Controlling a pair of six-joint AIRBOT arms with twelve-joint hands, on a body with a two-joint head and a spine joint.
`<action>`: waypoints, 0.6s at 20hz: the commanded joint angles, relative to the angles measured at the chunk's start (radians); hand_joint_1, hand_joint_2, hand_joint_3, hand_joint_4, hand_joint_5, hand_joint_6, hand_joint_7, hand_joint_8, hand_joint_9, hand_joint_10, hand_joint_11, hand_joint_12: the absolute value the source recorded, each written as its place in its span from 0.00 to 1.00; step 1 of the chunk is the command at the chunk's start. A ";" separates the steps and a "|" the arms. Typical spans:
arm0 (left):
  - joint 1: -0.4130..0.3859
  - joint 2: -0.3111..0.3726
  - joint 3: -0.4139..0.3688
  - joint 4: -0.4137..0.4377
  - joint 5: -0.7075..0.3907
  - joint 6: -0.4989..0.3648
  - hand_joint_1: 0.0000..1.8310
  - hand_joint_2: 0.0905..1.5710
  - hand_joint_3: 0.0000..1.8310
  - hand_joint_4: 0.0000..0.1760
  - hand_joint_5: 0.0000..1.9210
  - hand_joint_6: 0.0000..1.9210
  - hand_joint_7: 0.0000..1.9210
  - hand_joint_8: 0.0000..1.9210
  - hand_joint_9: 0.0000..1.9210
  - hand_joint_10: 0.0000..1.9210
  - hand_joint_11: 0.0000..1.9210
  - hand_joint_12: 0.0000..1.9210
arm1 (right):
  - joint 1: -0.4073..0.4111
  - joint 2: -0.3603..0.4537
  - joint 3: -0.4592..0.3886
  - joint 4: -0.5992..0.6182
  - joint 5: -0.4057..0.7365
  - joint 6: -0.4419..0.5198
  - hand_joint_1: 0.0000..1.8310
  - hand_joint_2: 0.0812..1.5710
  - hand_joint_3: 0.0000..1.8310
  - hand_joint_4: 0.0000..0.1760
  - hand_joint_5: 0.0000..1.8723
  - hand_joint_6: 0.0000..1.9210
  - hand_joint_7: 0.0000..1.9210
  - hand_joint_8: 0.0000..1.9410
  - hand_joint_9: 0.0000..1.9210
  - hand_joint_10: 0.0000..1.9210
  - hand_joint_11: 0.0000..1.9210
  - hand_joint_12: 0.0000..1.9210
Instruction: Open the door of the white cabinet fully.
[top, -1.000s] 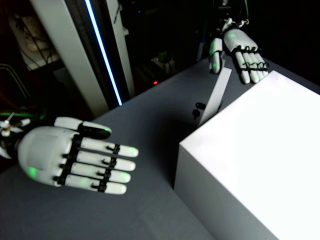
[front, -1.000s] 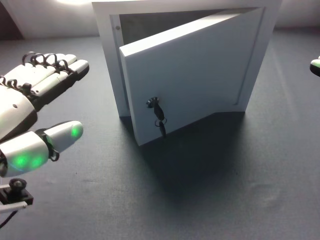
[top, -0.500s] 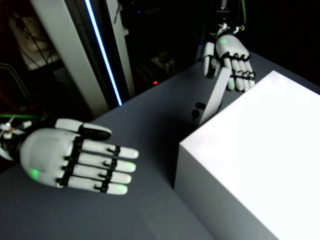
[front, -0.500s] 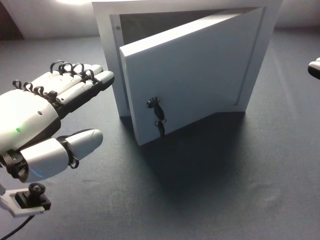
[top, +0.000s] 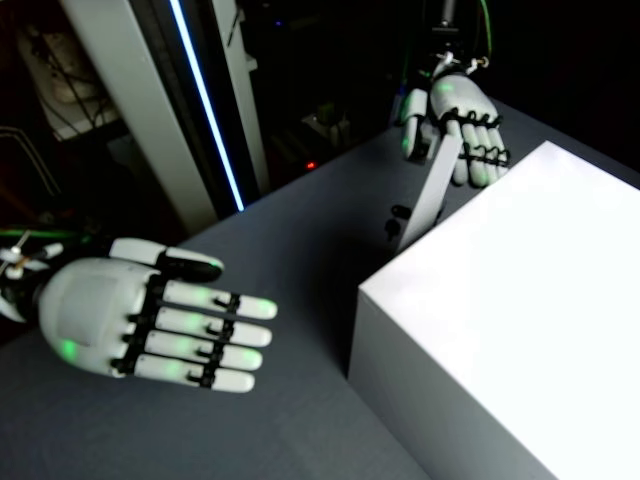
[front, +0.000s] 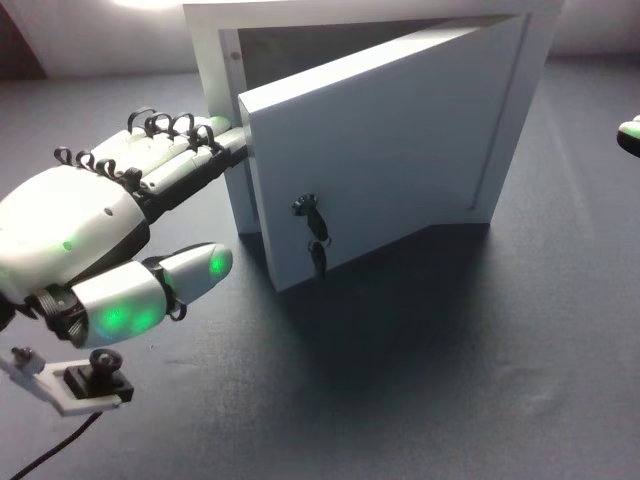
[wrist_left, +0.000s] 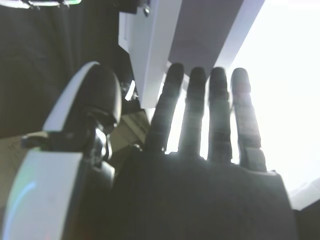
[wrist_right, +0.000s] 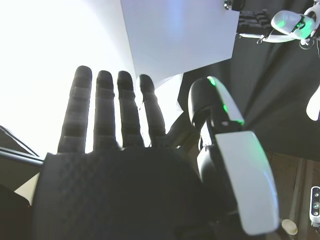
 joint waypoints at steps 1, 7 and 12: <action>-0.016 -0.004 0.005 0.016 -0.114 -0.003 0.00 1.00 0.02 0.00 0.03 0.00 0.01 0.00 0.03 0.00 0.00 0.18 | 0.005 0.002 0.005 0.022 0.122 0.011 0.19 0.91 0.00 0.00 0.10 0.00 0.07 0.00 0.07 0.00 0.07 0.03; -0.053 -0.021 0.006 0.063 -0.097 -0.004 0.00 1.00 0.04 0.00 0.01 0.00 0.00 0.00 0.00 0.00 0.00 0.06 | 0.005 0.002 0.005 0.022 0.122 0.018 0.19 0.90 0.00 0.00 0.10 0.00 0.08 0.00 0.07 0.00 0.07 0.03; -0.062 -0.026 -0.001 0.101 -0.089 -0.021 0.00 1.00 0.04 0.00 0.01 0.00 0.00 0.00 0.00 0.00 0.03 0.01 | 0.005 0.002 0.005 0.022 0.122 0.021 0.19 0.90 0.00 0.00 0.10 0.00 0.09 0.00 0.08 0.00 0.07 0.03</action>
